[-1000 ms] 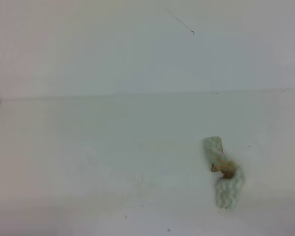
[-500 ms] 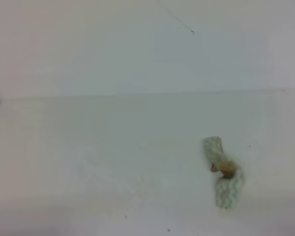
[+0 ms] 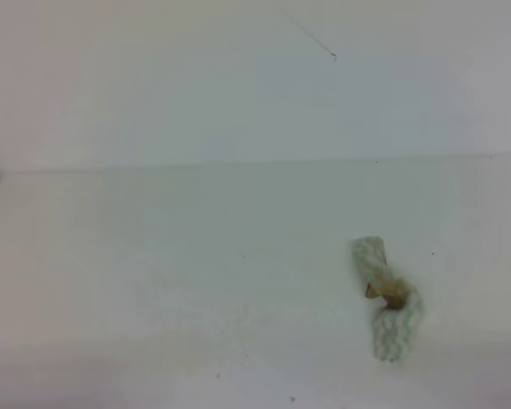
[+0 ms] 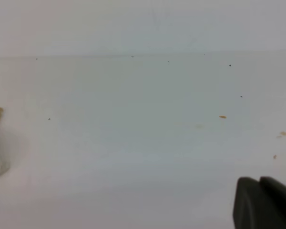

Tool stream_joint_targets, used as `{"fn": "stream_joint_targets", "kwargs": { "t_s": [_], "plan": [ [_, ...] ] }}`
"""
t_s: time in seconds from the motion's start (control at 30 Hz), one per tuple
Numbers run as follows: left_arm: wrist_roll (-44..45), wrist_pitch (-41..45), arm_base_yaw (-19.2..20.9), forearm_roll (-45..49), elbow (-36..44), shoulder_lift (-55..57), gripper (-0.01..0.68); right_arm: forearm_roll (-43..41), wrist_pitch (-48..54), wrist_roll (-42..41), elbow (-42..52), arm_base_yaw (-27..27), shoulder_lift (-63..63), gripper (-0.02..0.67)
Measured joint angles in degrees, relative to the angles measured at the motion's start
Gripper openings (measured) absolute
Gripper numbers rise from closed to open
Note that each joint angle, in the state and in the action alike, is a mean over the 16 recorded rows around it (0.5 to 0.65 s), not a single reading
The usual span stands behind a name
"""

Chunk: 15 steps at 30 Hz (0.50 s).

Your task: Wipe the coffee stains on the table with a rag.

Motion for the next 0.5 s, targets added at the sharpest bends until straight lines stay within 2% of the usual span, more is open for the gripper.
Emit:
{"fn": "stream_joint_targets", "kwargs": {
  "t_s": [0.5],
  "plan": [
    [0.00,0.00,0.00,0.00,0.00,0.00,0.001,0.00,0.00,0.00,0.00,0.00,0.11,0.000]
  ]
}}
